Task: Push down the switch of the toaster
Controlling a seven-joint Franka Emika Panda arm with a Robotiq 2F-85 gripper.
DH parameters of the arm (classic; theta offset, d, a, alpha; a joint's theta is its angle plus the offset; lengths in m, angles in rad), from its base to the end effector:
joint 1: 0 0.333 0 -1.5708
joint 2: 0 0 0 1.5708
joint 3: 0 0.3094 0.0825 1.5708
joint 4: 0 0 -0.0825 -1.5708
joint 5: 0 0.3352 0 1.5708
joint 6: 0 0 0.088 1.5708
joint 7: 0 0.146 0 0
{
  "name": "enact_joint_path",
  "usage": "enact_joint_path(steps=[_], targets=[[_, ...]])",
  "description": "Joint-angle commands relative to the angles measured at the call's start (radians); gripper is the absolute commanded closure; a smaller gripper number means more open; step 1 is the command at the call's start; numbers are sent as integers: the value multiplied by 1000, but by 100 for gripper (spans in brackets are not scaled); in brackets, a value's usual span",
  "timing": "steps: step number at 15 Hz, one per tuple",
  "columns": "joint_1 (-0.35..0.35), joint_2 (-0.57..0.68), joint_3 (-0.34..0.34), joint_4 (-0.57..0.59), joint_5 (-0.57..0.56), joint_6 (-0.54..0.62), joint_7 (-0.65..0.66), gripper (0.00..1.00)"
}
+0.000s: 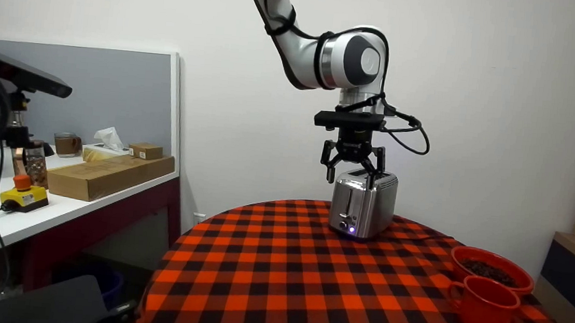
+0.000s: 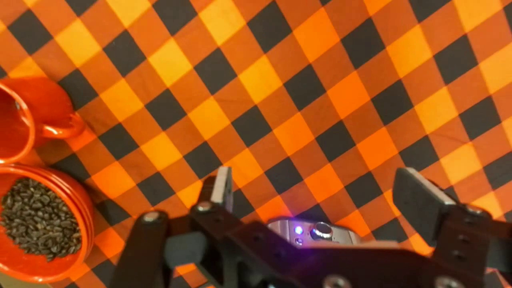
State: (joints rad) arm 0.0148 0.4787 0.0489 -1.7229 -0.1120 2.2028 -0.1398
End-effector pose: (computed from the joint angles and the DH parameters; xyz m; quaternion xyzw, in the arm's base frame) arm 0.6229 0.0298 0.2931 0.9907 0.1316 -0.0002 0.0340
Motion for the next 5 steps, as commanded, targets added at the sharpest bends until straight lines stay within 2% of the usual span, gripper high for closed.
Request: enact_joint_path(steps=[1,2,5], targets=[[-7,-185,-6,-248,34,66,44,0],[0,-74,-8,-101,11,20,15,0],[0,-151,-10,-204,11,41,37,0]])
